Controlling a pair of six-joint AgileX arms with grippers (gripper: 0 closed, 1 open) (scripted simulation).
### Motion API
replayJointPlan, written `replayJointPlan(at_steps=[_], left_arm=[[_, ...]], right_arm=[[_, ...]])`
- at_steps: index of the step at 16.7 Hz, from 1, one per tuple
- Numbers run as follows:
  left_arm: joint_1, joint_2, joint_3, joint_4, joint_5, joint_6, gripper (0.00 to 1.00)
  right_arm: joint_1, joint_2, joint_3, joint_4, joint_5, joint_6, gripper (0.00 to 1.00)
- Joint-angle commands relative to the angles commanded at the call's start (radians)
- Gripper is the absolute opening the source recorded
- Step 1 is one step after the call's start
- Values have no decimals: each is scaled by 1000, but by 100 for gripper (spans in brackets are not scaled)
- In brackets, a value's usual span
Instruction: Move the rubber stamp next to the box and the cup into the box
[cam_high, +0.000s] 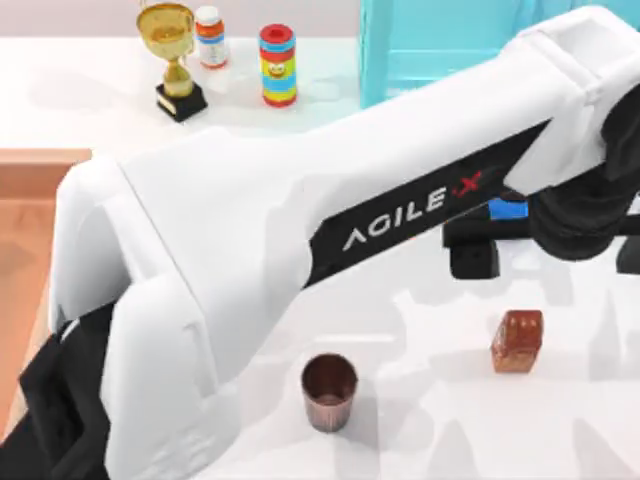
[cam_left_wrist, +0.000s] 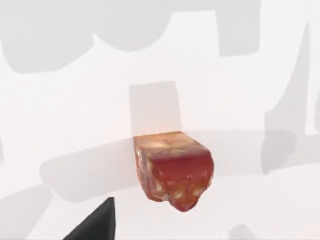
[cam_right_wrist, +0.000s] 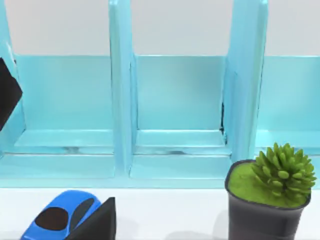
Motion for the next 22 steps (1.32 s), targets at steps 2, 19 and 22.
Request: replayJointPlan(at_steps=[2, 19, 22], left_arm=[[-20, 88, 90, -79, -11, -45, 100], [-23, 216, 139, -133, -37, -107, 100], [-14, 218, 35, -26, -36, -98, 100]], right_arm=[[0, 0, 0, 0, 0, 0, 100], [0, 0, 0, 0, 0, 0, 100], [0, 0, 0, 0, 0, 0, 100]])
